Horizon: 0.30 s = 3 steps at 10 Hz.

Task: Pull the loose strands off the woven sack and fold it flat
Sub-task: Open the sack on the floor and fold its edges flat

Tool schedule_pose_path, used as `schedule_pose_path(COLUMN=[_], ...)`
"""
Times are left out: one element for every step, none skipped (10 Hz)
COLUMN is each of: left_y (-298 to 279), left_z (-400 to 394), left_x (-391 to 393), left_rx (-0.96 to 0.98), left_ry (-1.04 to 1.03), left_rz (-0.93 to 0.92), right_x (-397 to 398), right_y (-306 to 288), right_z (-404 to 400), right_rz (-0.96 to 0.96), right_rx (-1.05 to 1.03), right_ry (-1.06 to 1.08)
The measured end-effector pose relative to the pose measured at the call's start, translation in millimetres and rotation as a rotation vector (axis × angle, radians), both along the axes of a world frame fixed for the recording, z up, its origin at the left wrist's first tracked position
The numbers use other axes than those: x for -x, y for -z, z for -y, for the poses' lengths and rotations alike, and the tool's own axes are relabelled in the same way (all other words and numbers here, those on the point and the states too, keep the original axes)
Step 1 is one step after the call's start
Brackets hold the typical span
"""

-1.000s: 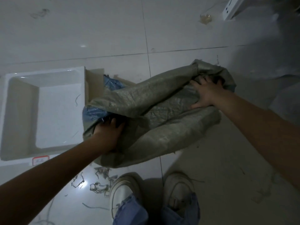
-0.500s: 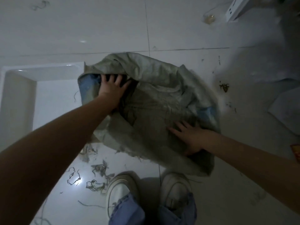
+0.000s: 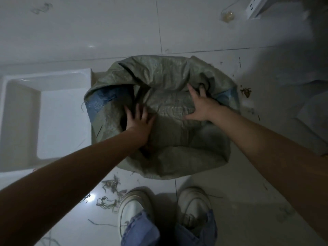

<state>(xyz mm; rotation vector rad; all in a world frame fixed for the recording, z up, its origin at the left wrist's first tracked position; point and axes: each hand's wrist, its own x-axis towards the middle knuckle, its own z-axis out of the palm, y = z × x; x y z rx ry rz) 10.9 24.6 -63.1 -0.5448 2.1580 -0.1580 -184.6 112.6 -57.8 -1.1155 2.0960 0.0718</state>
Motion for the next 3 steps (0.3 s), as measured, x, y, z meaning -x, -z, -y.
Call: schedule_pose_path(left_y=[7.6, 6.9, -1.2], left_z=[4.5, 5.3, 10.0], left_x=[-11.3, -18.9, -11.8], left_rx=[0.005, 0.001, -0.095], left_ry=[-0.009, 0.005, -0.1], left_rz=[0.012, -0.009, -0.103], right_x=[8.1, 12.3, 7.2], right_y=[3.8, 5.7, 7.8], right_z=[4.3, 7.3, 15.1], right_rz=[-0.004, -0.012, 0.056], right_rx=[0.042, 0.097, 0.073], right_ry=[0.124, 0.236, 0.256])
